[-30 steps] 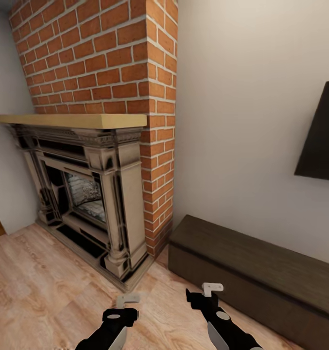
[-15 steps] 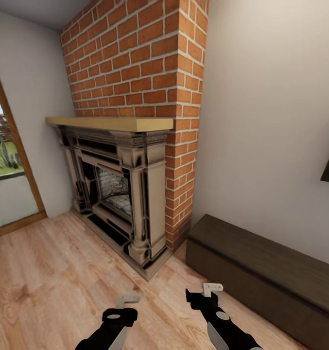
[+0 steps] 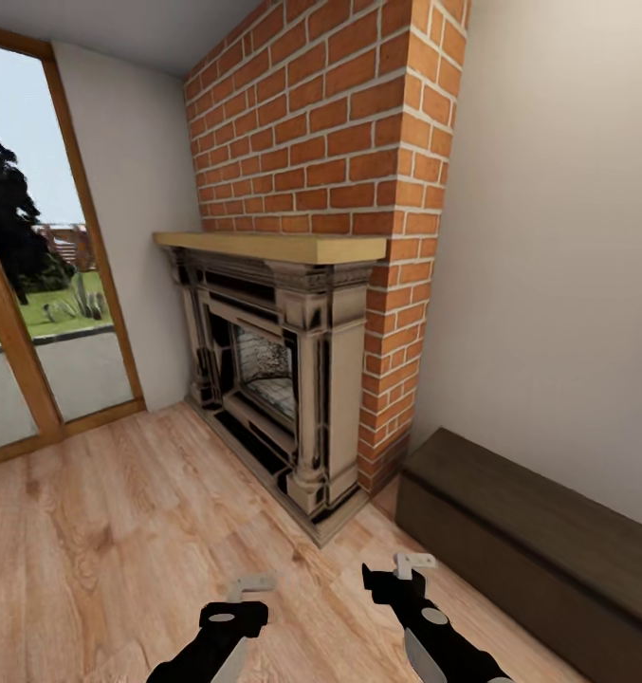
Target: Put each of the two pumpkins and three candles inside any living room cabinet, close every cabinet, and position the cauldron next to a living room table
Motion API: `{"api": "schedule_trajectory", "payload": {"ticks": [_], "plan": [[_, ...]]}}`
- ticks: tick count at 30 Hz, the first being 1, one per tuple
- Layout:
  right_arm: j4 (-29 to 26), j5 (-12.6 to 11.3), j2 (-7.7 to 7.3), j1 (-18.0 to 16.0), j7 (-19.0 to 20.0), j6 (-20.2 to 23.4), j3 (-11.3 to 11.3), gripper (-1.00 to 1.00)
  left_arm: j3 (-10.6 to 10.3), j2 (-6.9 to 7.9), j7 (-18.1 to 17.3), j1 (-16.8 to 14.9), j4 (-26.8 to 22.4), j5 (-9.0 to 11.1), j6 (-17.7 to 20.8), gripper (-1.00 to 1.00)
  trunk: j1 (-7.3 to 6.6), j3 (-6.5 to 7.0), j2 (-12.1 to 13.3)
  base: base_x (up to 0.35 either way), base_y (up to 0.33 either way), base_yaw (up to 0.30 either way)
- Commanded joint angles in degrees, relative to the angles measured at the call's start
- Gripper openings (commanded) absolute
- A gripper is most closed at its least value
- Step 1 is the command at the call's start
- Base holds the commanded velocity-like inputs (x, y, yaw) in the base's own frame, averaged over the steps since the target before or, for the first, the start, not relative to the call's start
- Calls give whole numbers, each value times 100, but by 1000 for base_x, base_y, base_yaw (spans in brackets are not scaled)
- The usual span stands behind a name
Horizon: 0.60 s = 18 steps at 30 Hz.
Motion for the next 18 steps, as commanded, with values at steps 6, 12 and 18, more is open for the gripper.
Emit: {"api": "schedule_trajectory", "payload": {"ticks": [6, 12, 18], "plan": [[2, -48, -2, -5, -40, -23, 49, 100, -39, 5, 49, -7, -4, 51, 18, 100, -132, 102, 238, 0, 0, 284], [3, -48, -2, -2, -40, -23, 51, 100, -39, 5, 47, -6, -2, 51, 18, 100, -264, 210, 479, 0, 0, 284], [3, -48, 0, 0, -40, -23, 57, 100, -39, 5, 47, -8, 5, 51, 18, 100, -396, 317, 720, 0, 0, 284]]}}
